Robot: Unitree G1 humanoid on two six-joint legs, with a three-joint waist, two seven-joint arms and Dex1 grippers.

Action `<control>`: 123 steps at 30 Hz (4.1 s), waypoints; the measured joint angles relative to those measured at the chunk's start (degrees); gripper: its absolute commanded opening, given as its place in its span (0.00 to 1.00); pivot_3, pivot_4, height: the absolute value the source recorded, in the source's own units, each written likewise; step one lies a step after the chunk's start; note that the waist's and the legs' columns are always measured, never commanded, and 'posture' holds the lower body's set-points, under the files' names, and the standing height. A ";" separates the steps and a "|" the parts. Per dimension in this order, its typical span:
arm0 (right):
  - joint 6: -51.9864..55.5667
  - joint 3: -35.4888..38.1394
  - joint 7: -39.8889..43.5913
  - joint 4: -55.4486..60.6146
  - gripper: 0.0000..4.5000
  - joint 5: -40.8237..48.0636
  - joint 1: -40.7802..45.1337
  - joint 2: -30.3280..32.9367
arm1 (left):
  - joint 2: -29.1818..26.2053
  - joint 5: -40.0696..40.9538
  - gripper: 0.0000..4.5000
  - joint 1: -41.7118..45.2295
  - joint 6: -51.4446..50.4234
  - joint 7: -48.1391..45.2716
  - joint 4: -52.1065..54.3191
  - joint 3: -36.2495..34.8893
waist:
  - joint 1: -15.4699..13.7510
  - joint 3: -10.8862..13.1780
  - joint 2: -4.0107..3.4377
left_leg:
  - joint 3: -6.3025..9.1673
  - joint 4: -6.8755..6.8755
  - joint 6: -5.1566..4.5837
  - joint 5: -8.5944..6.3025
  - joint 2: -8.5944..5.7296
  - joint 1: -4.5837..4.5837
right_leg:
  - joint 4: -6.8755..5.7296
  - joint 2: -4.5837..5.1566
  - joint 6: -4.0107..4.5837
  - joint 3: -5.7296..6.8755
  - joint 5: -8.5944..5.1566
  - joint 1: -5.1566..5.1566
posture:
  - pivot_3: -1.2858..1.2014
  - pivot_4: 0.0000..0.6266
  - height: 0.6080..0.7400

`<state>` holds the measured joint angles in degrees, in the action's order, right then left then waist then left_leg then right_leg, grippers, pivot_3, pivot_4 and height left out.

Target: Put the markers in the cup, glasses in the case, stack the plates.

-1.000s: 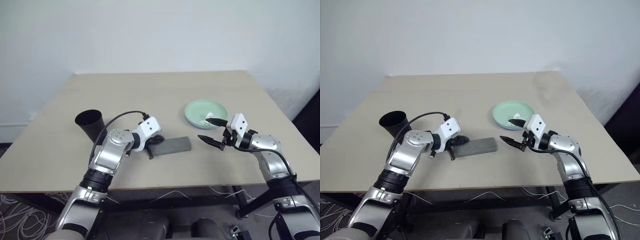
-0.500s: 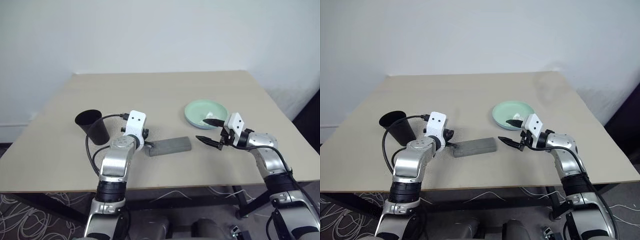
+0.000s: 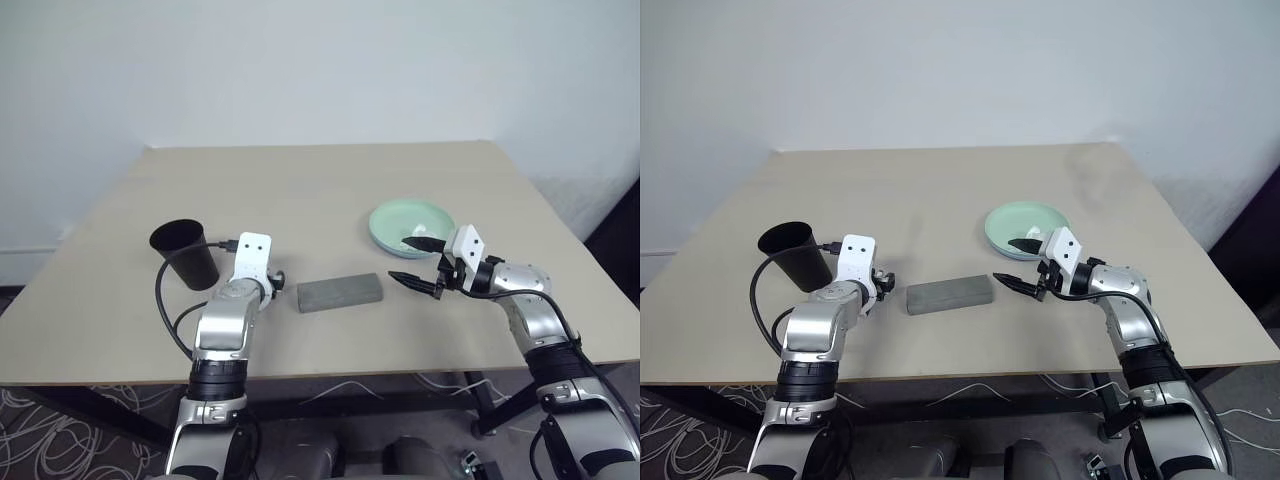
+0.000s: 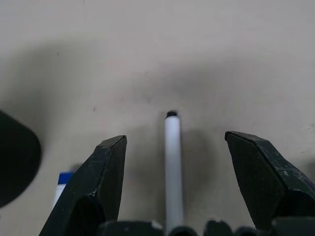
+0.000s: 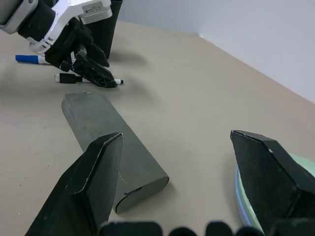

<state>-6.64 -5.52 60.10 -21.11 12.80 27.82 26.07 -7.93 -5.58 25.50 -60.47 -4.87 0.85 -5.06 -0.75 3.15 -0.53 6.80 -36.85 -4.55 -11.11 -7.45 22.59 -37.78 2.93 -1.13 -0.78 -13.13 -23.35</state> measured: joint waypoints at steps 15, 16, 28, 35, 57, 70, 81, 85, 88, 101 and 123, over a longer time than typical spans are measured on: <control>0.15 0.05 -1.59 1.79 0.84 -0.04 -2.36 0.10 | -0.16 4.26 0.15 2.65 -1.95 0.78 -3.79 -1.48 | 0.01 -0.01 0.01 | 0.00 0.00 0.00 0.00 0.00 0.00 | 0.00 0.01 0.00 0.00 0.00 0.00 | 0.52 0.00 0.97; 0.19 0.07 -1.71 1.92 0.84 -0.04 -2.61 0.17 | -0.25 4.33 0.07 2.74 -1.95 0.91 -3.85 -1.73 | 0.01 -0.01 0.00 | 0.00 0.00 0.00 0.00 0.00 0.00 | 0.00 0.01 0.00 0.00 0.00 0.01 | 0.52 0.00 0.97; 1.24 0.07 -2.47 2.75 0.84 -0.09 -3.16 0.24 | -5.81 3.23 0.01 3.54 17.09 -0.12 -4.94 2.31 | -0.02 0.00 0.02 | 0.00 0.03 0.01 0.00 0.00 0.03 | 0.03 0.03 0.01 -0.02 0.01 -0.04 | 0.52 0.00 0.97; 1.42 0.05 -2.54 2.90 0.84 -0.62 -3.13 0.24 | -8.37 1.06 0.01 4.32 40.55 2.47 -5.16 1.90 | -0.06 0.00 0.01 | -0.02 0.06 0.01 0.00 0.00 0.03 | 0.09 0.05 0.01 -0.02 0.01 -0.05 | 0.52 0.00 0.97; 1.40 0.10 -2.73 3.49 0.84 -0.65 -3.26 0.30 | -16.84 -4.94 0.35 6.73 68.02 16.43 -29.11 -3.06 | -0.29 -0.02 0.04 | -0.04 0.04 0.01 0.00 -0.01 0.02 | 0.05 0.02 0.03 0.04 0.04 -0.05 | 0.52 0.00 0.97; 0.70 0.11 -2.71 3.16 0.84 -0.68 -3.36 0.31 | -14.07 -1.11 0.59 6.75 63.28 9.65 -22.60 -2.41 | -0.30 -0.02 0.05 | -0.04 0.03 0.00 0.00 -0.01 0.05 | 0.07 0.05 0.02 0.06 0.04 -0.03 | 0.52 0.00 0.97; -0.58 0.15 -2.42 0.83 0.84 -1.07 -3.21 0.38 | -10.66 10.22 0.59 -0.30 25.13 -2.78 8.84 0.85 | 0.74 -0.02 0.03 | -0.05 0.11 0.00 0.00 0.02 -0.01 | 0.03 -0.03 0.02 -0.01 0.03 -0.06 | 0.52 0.00 0.97; -0.82 0.08 -2.38 0.11 0.84 -1.15 -3.08 0.28 | -8.41 10.94 0.59 -3.02 7.85 -0.70 15.44 1.09 | 0.47 0.00 0.04 | 0.01 0.04 0.00 0.00 0.03 -0.01 | -0.01 -0.04 0.03 0.01 0.03 0.00 | 0.52 0.00 0.97; -0.95 -0.06 -2.33 0.03 0.84 -1.26 -2.32 0.11 | -7.94 10.55 0.59 -3.07 -0.53 1.71 17.71 -0.18 | 0.45 0.00 0.04 | 0.01 0.04 0.01 0.00 0.02 -0.04 | -0.02 -0.03 0.03 0.01 0.03 0.02 | 0.52 0.00 0.97; -1.01 -0.16 -2.20 -0.50 0.84 -1.62 -1.76 -0.09 | -10.80 8.65 0.59 -3.38 -14.63 3.59 13.74 -3.51 | 0.36 0.00 0.04 | 0.00 0.10 0.02 0.01 0.02 -0.03 | 0.03 -0.03 0.03 0.00 0.03 -0.02 | 0.52 0.00 0.97; -0.93 -0.10 -2.97 0.29 0.84 -1.62 -2.97 -0.08 | -8.40 11.22 0.03 -3.24 -14.97 1.61 7.44 -10.56 | 0.42 0.01 0.04 | 0.00 0.21 0.03 0.01 0.02 -0.03 | 0.06 0.00 0.03 -0.03 0.03 -0.06 | 0.52 0.00 0.97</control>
<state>-7.57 -5.63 57.14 -20.81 11.18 24.85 26.00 -16.34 5.64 22.26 -75.44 -3.27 8.29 -15.62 -0.32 3.16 -0.49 6.80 -36.65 -4.52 -11.10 -7.42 22.56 -37.73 2.93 -1.10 -0.81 -13.10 -23.40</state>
